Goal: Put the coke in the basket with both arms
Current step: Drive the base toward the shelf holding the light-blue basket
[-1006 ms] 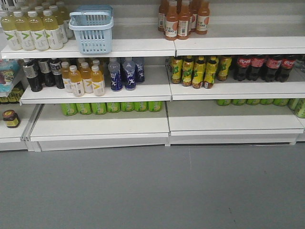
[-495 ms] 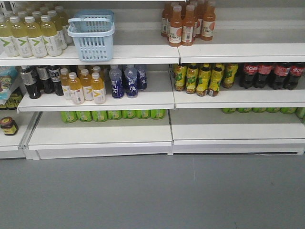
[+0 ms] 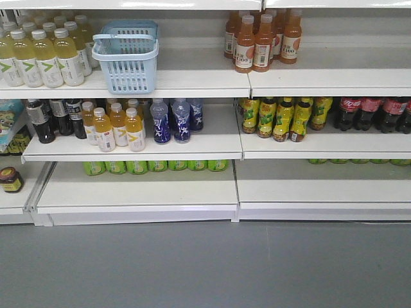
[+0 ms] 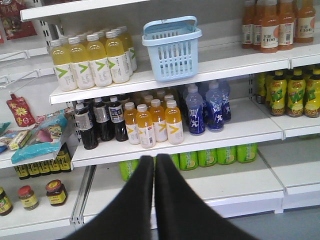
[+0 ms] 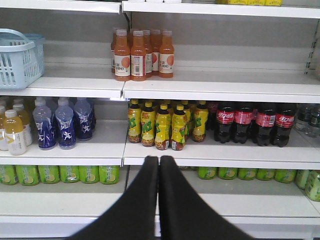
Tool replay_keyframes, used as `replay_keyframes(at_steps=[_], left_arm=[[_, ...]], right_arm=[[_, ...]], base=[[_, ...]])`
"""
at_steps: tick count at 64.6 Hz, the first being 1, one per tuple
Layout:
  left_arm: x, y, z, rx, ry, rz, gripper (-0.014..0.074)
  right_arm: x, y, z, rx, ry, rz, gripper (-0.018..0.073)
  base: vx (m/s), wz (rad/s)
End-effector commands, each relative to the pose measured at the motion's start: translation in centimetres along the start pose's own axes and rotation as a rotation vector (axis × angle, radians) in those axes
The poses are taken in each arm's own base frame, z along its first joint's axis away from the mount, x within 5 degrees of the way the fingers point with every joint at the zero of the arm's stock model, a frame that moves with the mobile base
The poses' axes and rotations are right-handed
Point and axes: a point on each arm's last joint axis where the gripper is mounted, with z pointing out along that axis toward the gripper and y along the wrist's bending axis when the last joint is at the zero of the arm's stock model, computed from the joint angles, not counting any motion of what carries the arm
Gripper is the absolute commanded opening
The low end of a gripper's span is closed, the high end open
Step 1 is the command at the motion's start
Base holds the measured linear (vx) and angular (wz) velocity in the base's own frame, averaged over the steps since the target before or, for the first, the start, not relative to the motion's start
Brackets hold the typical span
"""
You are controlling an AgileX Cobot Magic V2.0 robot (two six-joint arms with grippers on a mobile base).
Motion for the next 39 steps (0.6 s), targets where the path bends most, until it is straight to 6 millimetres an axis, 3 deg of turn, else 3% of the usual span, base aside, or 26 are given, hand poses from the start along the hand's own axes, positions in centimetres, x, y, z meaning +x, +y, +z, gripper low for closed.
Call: replay_keyframes(at_steps=[1,39], left_arm=[[-0.78,-0.02,-0.18,0.002,-0.092,-0.002,-0.0008],[-0.78,-0.02,-0.18,0.002,-0.092,-0.002,-0.0006]], right_arm=[[-0.42,0.02,-0.07,0.0,-0.082,-0.006,-0.001],[-0.42,0.02,-0.07,0.0,-0.082,-0.006,-0.001]], base=[[0.14,0.03],[0.14,0.01]])
